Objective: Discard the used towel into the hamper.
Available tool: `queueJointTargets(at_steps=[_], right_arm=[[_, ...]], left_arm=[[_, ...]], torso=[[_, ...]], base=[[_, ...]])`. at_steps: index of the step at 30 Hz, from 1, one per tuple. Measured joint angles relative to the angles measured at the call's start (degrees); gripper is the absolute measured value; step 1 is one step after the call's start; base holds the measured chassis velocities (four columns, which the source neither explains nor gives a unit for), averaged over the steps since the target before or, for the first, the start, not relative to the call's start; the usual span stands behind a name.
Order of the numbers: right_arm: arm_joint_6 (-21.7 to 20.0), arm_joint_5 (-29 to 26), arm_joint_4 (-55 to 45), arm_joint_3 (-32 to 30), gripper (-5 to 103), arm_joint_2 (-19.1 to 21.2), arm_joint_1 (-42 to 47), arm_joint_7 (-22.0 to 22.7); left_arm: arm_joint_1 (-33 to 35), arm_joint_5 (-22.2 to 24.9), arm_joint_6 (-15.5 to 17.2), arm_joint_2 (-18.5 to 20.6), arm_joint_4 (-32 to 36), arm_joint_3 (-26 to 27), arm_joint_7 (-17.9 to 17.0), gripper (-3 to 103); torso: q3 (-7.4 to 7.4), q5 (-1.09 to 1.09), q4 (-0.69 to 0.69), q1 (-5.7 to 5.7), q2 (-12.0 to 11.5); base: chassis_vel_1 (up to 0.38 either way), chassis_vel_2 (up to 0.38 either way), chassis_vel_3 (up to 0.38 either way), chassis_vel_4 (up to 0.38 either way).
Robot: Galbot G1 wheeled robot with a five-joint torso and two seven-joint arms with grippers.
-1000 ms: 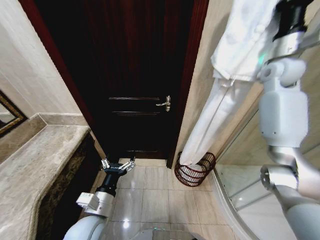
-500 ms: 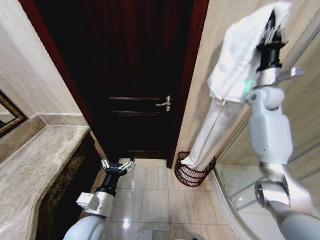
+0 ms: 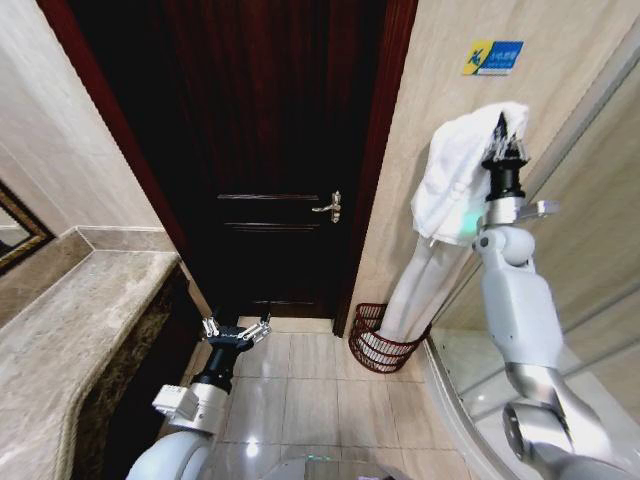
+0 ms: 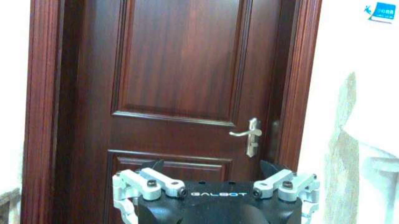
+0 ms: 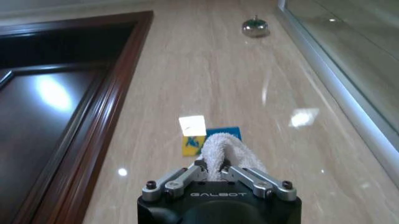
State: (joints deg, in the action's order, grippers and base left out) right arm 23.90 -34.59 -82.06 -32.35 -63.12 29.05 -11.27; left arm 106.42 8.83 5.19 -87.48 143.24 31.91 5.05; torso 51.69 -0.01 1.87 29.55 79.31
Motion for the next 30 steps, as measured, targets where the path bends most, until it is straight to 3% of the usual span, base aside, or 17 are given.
queueJointTargets(at_steps=[16, 30], right_arm=[[0.7, -1.0, -1.0, -2.0, 7, -2.9, 9.6, -0.5], [3.8, -0.9, 5.7, -0.8, 7, -3.7, 10.8, -2.2]], left_arm=[[0.0, 0.0, 0.0, 0.0, 0.0, 0.0, 0.0, 100], [0.0, 0.0, 0.0, 0.0, 0.0, 0.0, 0.0, 100]], torso=[[0.0, 0.0, 0.0, 0.0, 0.0], [0.0, 0.01, 0.0, 0.0, 0.0]], base=[[0.0, 0.0, 0.0, 0.0], [0.0, 0.0, 0.0, 0.0]])
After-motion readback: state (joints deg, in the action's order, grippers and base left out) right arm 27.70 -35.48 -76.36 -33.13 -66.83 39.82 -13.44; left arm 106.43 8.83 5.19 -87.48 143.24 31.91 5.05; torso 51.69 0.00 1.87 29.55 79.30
